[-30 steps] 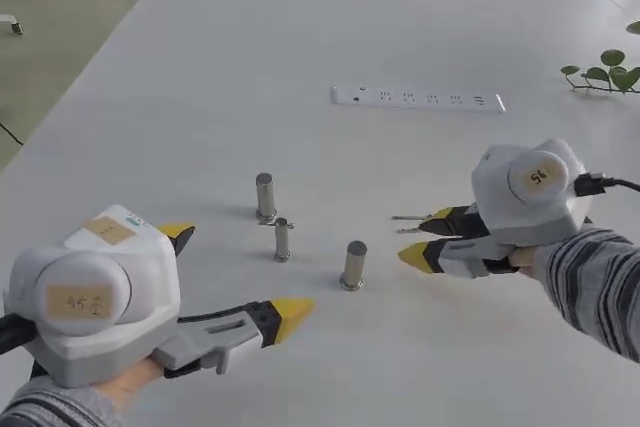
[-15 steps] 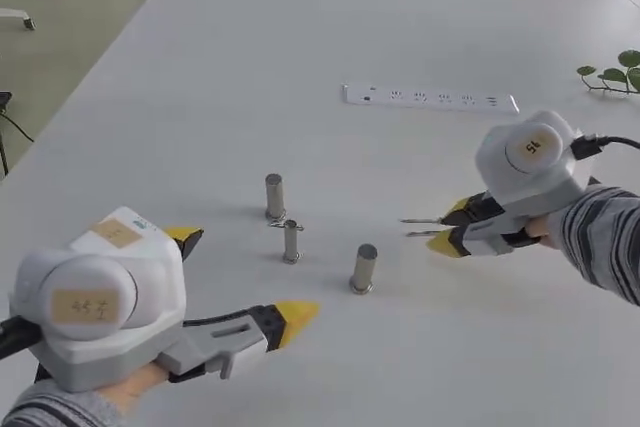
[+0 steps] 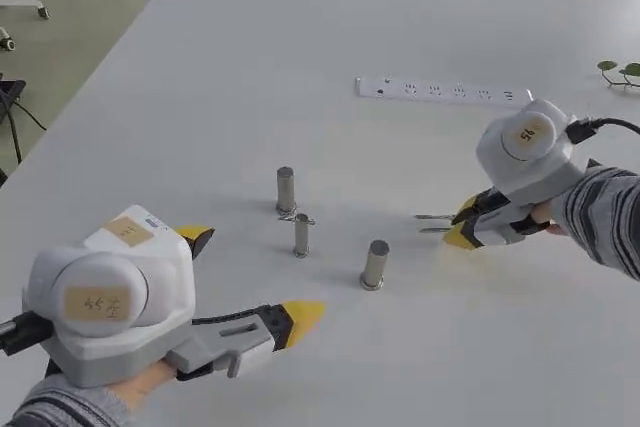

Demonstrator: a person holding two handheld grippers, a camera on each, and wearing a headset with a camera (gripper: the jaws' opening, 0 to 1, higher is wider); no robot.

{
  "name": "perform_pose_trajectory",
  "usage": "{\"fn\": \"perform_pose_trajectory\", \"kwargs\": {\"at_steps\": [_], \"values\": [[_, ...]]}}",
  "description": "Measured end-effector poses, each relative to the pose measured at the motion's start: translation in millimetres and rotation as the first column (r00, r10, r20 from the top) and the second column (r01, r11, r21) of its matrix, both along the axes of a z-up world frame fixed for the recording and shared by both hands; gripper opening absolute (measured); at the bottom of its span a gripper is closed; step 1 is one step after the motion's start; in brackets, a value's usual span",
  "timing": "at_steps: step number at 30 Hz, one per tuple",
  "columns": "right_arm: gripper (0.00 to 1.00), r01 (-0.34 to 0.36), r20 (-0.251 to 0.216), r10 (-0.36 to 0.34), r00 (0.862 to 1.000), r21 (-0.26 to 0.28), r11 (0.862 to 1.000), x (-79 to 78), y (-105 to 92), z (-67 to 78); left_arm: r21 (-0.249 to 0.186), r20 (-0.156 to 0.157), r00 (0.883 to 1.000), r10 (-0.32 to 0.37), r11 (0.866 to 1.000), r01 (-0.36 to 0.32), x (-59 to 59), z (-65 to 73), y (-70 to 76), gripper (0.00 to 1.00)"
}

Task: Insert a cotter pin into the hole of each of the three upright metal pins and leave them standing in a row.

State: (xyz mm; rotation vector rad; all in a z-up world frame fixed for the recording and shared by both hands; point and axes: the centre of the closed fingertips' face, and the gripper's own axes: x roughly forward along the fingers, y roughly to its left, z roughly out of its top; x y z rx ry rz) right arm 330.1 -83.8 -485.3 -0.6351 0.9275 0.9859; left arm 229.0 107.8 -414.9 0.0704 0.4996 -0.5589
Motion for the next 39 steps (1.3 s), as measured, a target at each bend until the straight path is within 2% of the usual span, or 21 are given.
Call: {"fn": "perform_pose_trajectory", "kwargs": {"at_steps": [7,11,15,20,25,31,39], "values": [[0.05,-0.040,-0.023,0.039,0.999,-0.056,0.998,0.6,-4.9,-3.6,0.000,0.002,1.000,-0.007,1.000,0.007,0.0,-1.0,-0.5,0.80],[0.03,-0.058,-0.034,0.056,0.998,-0.062,0.996,0.5,-4.1,-4.5,-0.001,-0.003,1.000,-0.006,1.000,0.006,-0.6,-2.5,-0.4,0.79],[0.00,-0.097,-0.026,0.095,0.995,-0.104,0.990,1.4,-5.3,-5.3,0.002,-0.004,1.000,-0.009,1.000,0.009,-1.9,-2.7,-0.6,0.79],[0.00,-0.130,-0.021,0.128,0.992,-0.130,0.983,1.5,-6.0,-5.9,0.003,-0.009,1.000,-0.008,1.000,0.008,-3.0,-3.7,-0.4,0.78],[0.00,-0.136,-0.013,0.136,0.991,-0.129,0.982,1.9,-5.9,-5.9,0.000,-0.016,1.000,-0.011,1.000,0.011,-3.9,-4.1,-1.2,0.77],[0.00,-0.114,-0.001,0.114,0.993,-0.106,0.988,2.5,-7.0,-4.8,-0.017,-0.043,0.999,-0.022,1.000,0.021,-5.1,-6.7,-6.3,0.75],[0.00,-0.089,0.041,0.093,0.995,-0.082,0.993,-0.2,-7.8,4.8,0.011,-0.046,0.997,-0.058,0.998,0.058,-5.6,-4.4,-14.4,0.74]]}}
